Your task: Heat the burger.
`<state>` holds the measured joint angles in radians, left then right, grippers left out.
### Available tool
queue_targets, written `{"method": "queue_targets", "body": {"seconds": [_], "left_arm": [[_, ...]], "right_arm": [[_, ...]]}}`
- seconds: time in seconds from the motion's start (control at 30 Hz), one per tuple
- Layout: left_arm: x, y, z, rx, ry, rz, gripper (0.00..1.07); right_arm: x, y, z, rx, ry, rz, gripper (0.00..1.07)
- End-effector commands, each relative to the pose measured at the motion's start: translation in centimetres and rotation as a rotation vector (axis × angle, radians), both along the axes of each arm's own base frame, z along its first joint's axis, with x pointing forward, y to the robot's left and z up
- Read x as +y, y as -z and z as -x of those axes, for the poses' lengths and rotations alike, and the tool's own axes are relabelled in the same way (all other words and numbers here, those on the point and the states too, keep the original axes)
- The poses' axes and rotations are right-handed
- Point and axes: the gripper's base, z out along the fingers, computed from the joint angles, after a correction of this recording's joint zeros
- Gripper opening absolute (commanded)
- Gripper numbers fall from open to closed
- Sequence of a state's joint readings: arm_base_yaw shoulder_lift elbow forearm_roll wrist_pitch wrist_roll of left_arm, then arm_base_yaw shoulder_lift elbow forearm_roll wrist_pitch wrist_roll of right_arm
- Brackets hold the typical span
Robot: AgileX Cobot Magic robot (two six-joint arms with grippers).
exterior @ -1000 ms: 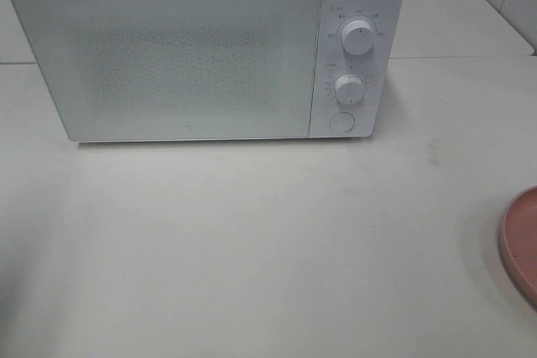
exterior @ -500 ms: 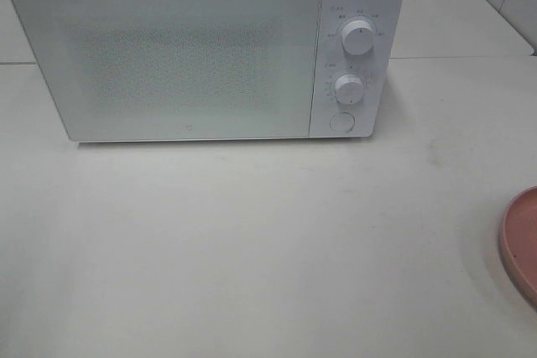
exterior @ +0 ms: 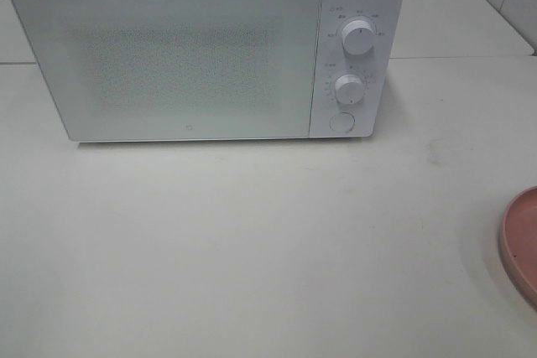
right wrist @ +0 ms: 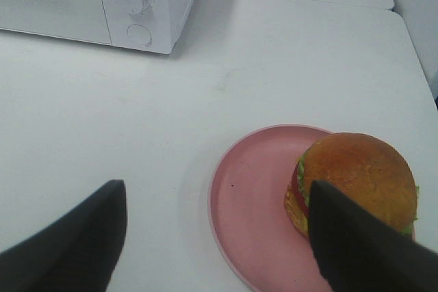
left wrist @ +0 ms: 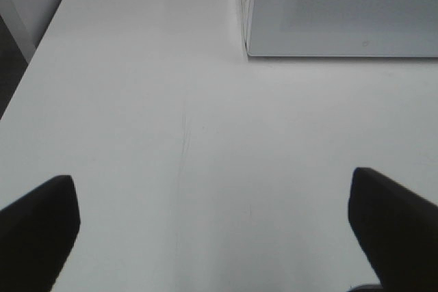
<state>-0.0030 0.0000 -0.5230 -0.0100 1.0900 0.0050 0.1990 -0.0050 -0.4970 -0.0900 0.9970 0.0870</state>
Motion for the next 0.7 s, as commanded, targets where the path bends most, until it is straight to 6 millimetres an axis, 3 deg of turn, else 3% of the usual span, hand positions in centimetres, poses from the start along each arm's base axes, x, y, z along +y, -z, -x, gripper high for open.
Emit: {"method": "queue_targets", "body": {"seconds": [0.03, 0.7], "left_arm": [[-0.03, -0.12, 0.25, -0.037, 0.01, 0.001, 1.0], [0.0, -0.14, 0.25, -0.041, 0.007, -0.002, 1.0]], "right_arm": [[-0.08, 0.01, 0.37, -0.031, 0.005, -0.005, 0.73], [-0.06, 0.01, 0.31, -0.026, 0.006, -0.007, 0.73]]}}
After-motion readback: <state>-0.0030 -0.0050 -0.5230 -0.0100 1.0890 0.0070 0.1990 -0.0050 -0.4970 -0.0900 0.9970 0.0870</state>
